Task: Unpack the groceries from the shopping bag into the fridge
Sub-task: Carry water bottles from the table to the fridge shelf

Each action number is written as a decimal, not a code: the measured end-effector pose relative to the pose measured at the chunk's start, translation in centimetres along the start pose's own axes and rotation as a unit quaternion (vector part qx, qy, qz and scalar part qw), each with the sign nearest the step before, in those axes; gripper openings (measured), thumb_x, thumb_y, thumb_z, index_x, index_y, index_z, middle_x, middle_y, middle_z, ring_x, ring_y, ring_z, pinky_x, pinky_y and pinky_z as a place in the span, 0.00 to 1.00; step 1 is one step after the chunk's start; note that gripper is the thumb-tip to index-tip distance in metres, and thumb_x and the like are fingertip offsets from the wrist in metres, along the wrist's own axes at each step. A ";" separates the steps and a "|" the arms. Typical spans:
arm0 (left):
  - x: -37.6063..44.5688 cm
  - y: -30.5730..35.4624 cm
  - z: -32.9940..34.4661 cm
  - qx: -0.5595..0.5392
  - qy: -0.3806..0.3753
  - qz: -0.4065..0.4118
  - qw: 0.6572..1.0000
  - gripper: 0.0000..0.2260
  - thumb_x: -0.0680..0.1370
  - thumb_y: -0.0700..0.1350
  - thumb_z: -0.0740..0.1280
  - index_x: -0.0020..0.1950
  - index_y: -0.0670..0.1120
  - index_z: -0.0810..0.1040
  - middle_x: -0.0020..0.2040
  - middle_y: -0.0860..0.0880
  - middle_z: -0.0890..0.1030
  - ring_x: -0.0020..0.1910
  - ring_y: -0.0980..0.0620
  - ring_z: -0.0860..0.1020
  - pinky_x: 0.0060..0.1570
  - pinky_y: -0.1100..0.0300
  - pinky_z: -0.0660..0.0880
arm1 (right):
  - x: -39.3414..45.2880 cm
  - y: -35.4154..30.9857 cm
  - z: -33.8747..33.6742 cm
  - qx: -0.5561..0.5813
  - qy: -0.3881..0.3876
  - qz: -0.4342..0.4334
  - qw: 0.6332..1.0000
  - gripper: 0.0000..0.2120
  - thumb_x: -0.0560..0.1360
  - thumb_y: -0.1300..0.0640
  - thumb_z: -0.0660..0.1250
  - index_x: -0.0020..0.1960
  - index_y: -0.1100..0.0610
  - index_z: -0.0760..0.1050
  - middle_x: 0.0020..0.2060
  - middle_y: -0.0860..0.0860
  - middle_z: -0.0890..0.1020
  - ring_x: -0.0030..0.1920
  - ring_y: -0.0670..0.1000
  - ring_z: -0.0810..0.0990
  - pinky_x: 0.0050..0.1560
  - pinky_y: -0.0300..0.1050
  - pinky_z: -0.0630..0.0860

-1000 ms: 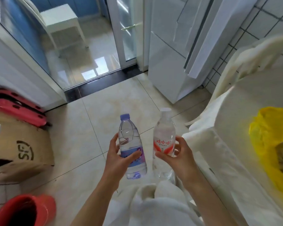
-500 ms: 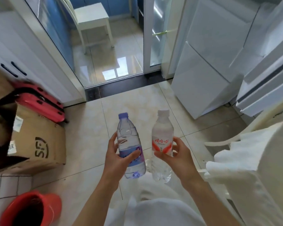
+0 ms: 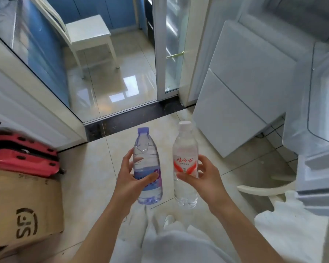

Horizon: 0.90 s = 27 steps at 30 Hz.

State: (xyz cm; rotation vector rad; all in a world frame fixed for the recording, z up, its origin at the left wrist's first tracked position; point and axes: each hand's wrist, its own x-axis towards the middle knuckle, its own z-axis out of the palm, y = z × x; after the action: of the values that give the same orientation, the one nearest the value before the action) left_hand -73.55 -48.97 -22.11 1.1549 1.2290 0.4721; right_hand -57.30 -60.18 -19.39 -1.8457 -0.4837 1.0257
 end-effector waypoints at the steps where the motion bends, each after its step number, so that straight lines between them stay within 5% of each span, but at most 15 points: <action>1: 1.6 1.1 0.0 0.007 -0.017 0.007 1.000 0.39 0.63 0.46 0.78 0.66 0.65 0.62 0.66 0.51 0.76 0.59 0.46 0.79 0.51 0.52 0.81 | 1.2 -0.7 0.0 0.003 0.007 0.001 1.000 0.34 0.63 0.48 0.78 0.66 0.48 0.69 0.57 0.46 0.79 0.53 0.47 0.79 0.49 0.37 0.77; 5: 8.6 5.7 0.7 0.026 -0.084 0.052 0.995 0.39 0.66 0.38 0.78 0.68 0.62 0.63 0.64 0.51 0.76 0.57 0.48 0.79 0.42 0.63 0.81 | 6.6 -3.7 -0.2 0.024 0.054 -0.014 0.998 0.31 0.63 0.49 0.78 0.63 0.48 0.71 0.54 0.43 0.80 0.52 0.42 0.79 0.42 0.30 0.73; 13: 21.8 16.1 3.9 0.074 -0.250 0.122 0.958 0.41 0.66 0.35 0.77 0.71 0.58 0.63 0.63 0.51 0.77 0.49 0.60 0.82 0.39 0.66 0.78 | 16.2 -10.6 0.0 0.077 0.178 -0.019 0.981 0.24 0.62 0.49 0.79 0.55 0.44 0.75 0.48 0.42 0.83 0.50 0.42 0.81 0.54 0.43 0.76; 16: 26.0 19.6 5.5 0.079 -0.309 0.133 0.939 0.40 0.66 0.32 0.77 0.72 0.55 0.63 0.62 0.49 0.78 0.48 0.56 0.83 0.40 0.64 0.79 | 18.8 -13.0 0.1 0.110 0.228 -0.016 0.967 0.29 0.58 0.44 0.78 0.57 0.46 0.76 0.47 0.43 0.84 0.49 0.43 0.82 0.55 0.46 0.78; 21: 31.7 24.7 9.5 0.082 -0.384 0.169 0.904 0.40 0.65 0.33 0.77 0.71 0.53 0.65 0.59 0.49 0.80 0.52 0.51 0.83 0.42 0.61 0.80 | 22.2 -16.6 -1.3 0.153 0.309 -0.032 0.938 0.27 0.58 0.48 0.78 0.55 0.46 0.76 0.45 0.42 0.84 0.45 0.40 0.82 0.46 0.36 0.77; 27: 36.5 30.4 16.4 0.085 -0.442 0.217 0.866 0.41 0.64 0.36 0.78 0.71 0.56 0.64 0.64 0.49 0.77 0.52 0.52 0.83 0.42 0.61 0.80 | 25.3 -21.0 -6.0 0.161 0.382 -0.072 0.907 0.29 0.58 0.49 0.79 0.58 0.51 0.76 0.49 0.46 0.85 0.50 0.46 0.83 0.57 0.52 0.78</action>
State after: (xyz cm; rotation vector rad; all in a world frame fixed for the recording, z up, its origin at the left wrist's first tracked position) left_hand -38.14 -14.15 -14.65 1.5593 0.2032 0.1092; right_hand -35.91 -35.87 -11.09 -1.7102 0.0300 0.2046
